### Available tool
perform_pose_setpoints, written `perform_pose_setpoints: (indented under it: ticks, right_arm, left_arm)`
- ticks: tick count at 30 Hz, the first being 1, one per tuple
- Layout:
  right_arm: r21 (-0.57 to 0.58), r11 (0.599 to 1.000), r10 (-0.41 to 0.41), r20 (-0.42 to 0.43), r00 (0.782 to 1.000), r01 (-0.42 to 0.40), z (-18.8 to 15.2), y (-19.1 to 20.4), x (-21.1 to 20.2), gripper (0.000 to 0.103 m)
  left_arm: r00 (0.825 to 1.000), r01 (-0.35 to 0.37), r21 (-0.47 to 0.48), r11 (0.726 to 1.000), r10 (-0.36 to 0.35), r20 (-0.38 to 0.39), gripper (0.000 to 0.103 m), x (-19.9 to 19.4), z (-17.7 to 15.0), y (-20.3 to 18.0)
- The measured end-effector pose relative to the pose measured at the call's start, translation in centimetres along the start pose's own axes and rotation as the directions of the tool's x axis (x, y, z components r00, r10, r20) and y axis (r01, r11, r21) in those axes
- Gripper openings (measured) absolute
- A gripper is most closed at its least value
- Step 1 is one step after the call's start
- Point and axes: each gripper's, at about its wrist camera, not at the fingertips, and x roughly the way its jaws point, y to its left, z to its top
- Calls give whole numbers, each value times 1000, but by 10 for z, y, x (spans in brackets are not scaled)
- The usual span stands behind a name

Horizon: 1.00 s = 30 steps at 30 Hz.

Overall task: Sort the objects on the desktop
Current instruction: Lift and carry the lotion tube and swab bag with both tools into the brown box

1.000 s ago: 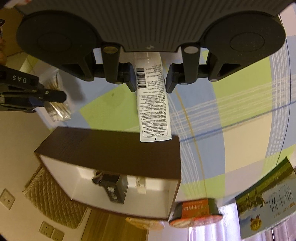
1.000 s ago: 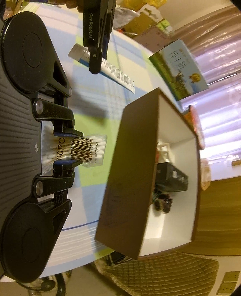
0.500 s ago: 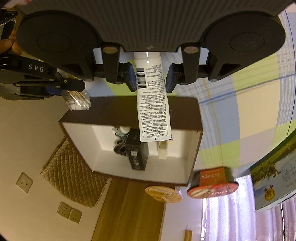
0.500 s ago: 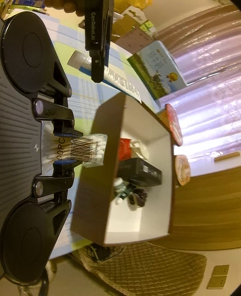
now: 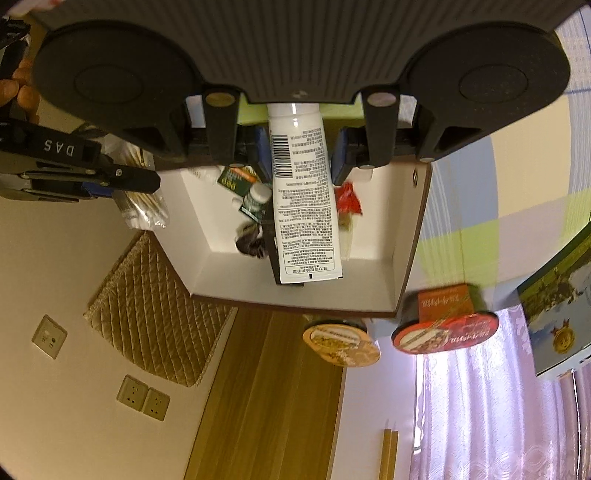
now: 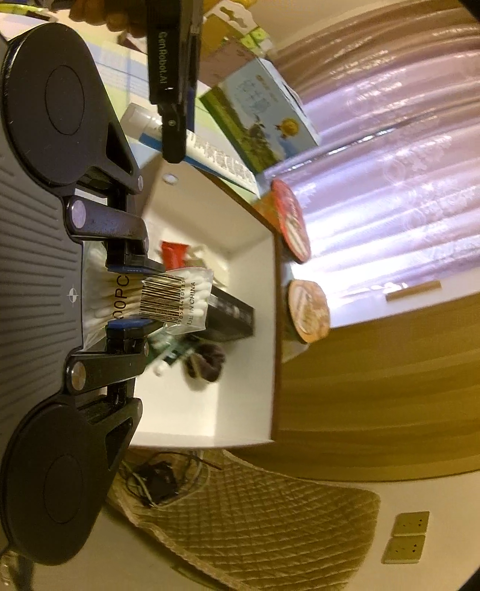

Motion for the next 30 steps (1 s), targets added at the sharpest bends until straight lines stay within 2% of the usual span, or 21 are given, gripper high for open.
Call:
perform_pose_setpoints:
  ticks: [5,14,21,30]
  right_arm:
    - [9,1000,-19,8,1000,19,21,-16,14,20]
    - [24,999,-41,-47,998,43,33,-40,55,20]
    - [24,998,-62,-97,993,65,37,-55,90,20]
    - [16,996,-83,-134,987,86,45,-72,119,20]
  left_arm:
    - [1000,-11,16,1000,11,-1,29,20,21,-2]
    - [999,-3,36,999,5,-48,29,71,45,3]
    - [993,13,25,1000,-10,-118,29,118,55,12]
    - [973,19,6,1000,-17,-229,29,182,67,17]
